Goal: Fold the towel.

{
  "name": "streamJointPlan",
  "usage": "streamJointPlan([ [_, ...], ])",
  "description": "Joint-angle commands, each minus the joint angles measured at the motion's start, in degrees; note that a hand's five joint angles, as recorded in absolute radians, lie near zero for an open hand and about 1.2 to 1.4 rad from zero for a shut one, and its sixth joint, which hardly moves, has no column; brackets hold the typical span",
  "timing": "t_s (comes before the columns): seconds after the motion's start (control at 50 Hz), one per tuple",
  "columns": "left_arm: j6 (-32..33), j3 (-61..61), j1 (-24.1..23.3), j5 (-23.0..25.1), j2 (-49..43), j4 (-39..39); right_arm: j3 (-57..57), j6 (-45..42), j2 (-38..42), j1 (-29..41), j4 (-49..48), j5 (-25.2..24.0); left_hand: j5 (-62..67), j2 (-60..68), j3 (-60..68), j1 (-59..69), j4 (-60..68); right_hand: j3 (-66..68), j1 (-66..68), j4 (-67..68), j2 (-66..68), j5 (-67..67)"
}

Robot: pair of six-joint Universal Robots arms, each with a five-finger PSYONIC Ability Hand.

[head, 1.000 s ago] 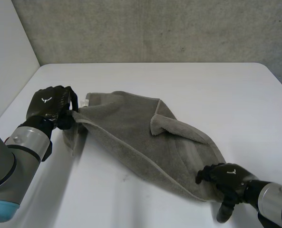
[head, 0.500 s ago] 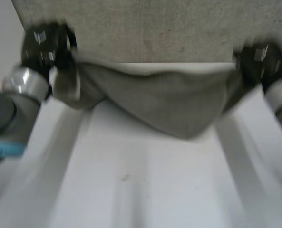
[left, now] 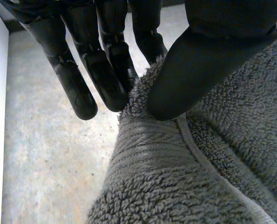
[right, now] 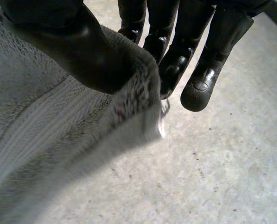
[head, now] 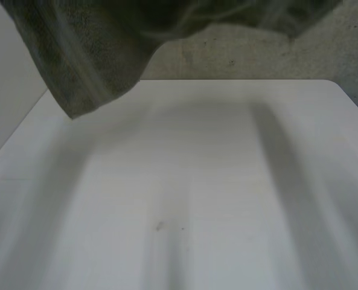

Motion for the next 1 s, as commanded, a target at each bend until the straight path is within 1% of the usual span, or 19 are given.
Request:
streamJointPlan([
  [0.02, 0.2, -3.5, -0.2, 0.9, 5.3, -7.4, -2.9, -0.2, -3.6, -0.4, 10.4, -1.4, 11.3, 10.2, 10.2, 11.8, 10.1, 3.3, 3.0, 3.2, 3.4, 2.4],
  [0.12, 0.2, -3.7, 0.2, 1.6, 4.8, -12.1, -6.4, -0.5, -2.5, -0.3, 18.2, -1.7, 11.3, 10.2, 10.2, 11.8, 10.1, 3.3, 3.0, 3.2, 3.4, 2.4],
  [0.2, 0.2, -3.7, 0.8, 1.6, 3.7, -13.9, -8.9, -1.7, 4.1, -0.3, 25.1, -1.9, 11.3, 10.2, 10.2, 11.8, 10.1, 3.3, 3.0, 3.2, 3.4, 2.4],
  [0.26, 0.4, -3.7, 0.9, 1.6, -1.4, -15.0, -10.7, -3.6, 9.5, 0.3, 28.2, -1.7, 11.3, 10.2, 10.2, 11.8, 10.1, 3.3, 3.0, 3.2, 3.4, 2.4],
  [0.4, 1.0, -3.1, 0.6, 1.7, -12.7, -15.1, -12.5, -5.3, 20.4, 1.0, 28.9, -1.1, 11.3, 10.2, 10.2, 11.8, 10.1, 3.3, 3.0, 3.2, 3.4, 2.4],
  [0.44, 1.7, -2.2, 0.5, 1.9, -19.5, -14.6, -13.4, -5.3, 25.4, 1.0, 27.8, -1.2, 11.3, 10.2, 10.2, 11.8, 10.1, 3.3, 3.0, 3.2, 3.4, 2.4],
  [0.46, 1.7, -2.2, 0.5, 1.9, -19.5, -14.6, -13.4, -5.3, 25.5, 1.0, 27.8, -1.2, 11.3, 10.2, 10.2, 11.8, 10.1, 3.3, 3.0, 3.2, 3.4, 2.4],
  [0.5, 4.6, 1.5, 0.2, 3.5, -26.0, -13.6, -14.9, -5.2, 28.0, 1.1, 26.2, -1.1, 11.3, 10.2, 10.2, 11.8, 10.1, 3.3, 3.0, 3.2, 3.4, 2.4],
  [0.54, 6.6, 4.5, 0.2, 4.9, -29.0, -12.7, -19.8, -5.1, 33.3, 1.2, 18.4, -0.8, 11.3, 10.2, 10.2, 11.8, 10.1, 3.3, 3.0, 3.2, 3.4, 2.4],
  [0.56, 7.8, 8.2, 0.0, 5.5, -31.2, -11.2, -19.8, -5.1, 33.4, 1.2, 18.3, -0.8, 11.3, 10.2, 10.2, 11.8, 10.1, 3.3, 3.0, 3.2, 3.4, 2.4],
  [0.6, 8.3, 12.6, -0.1, 5.5, -32.8, -9.4, -27.9, -5.3, 37.5, 1.2, 7.4, 1.3, 11.3, 10.2, 10.2, 11.8, 10.1, 3.3, 3.0, 3.2, 3.4, 2.4],
  [0.62, 8.1, 16.8, -0.1, 5.1, -33.2, -7.5, -27.9, -5.3, 37.5, 1.2, 7.4, 1.3, 11.3, 10.2, 10.2, 11.8, 10.1, 3.3, 3.0, 3.2, 3.4, 2.4],
  [0.66, 7.2, 20.1, -0.1, 4.6, -33.1, -5.4, -31.8, -4.6, 37.2, 1.2, -4.2, 3.0, 11.3, 10.2, 10.2, 11.8, 10.1, 3.3, 3.0, 3.2, 3.4, 2.4],
  [0.76, 1.5, 20.9, 0.0, 3.0, -28.9, 2.5, -29.6, -3.3, 32.9, 1.3, -12.4, 3.8, 11.3, 10.2, 10.2, 11.8, 10.1, 3.3, 3.0, 3.2, 3.4, 2.4],
  [0.84, -2.4, 17.0, 0.3, 3.4, -26.5, 6.7, -24.4, -2.4, 30.7, 1.1, -11.2, 3.8, 11.3, 10.2, 10.2, 11.8, 10.1, 3.3, 3.0, 3.2, 3.4, 2.4],
  [0.88, -4.0, 10.5, 0.6, 3.8, -25.8, 8.8, -17.6, -2.8, 29.8, 1.2, -6.4, 3.3, 11.3, 10.2, 10.2, 11.8, 10.1, 3.3, 3.0, 3.2, 3.4, 2.4],
  [0.94, -3.9, 3.2, 0.9, 4.4, -25.9, 8.9, -14.0, -3.2, 29.8, 1.2, -2.8, 3.0, 11.3, 10.2, 10.2, 11.8, 10.1, 3.3, 3.0, 3.2, 3.4, 2.4],
  [0.98, -3.8, -1.4, 1.1, 5.0, -26.3, 9.0, -6.9, -4.1, 30.5, 1.5, 5.0, 2.7, 11.3, 10.2, 10.2, 11.8, 10.1, 3.3, 3.0, 3.2, 3.4, 2.4],
  [1.0, -3.8, -1.5, 1.1, 5.0, -26.3, 9.0, -6.9, -4.1, 30.5, 1.5, 5.1, 2.7, 11.3, 10.2, 10.2, 11.8, 10.1, 3.3, 3.0, 3.2, 3.4, 2.4],
])
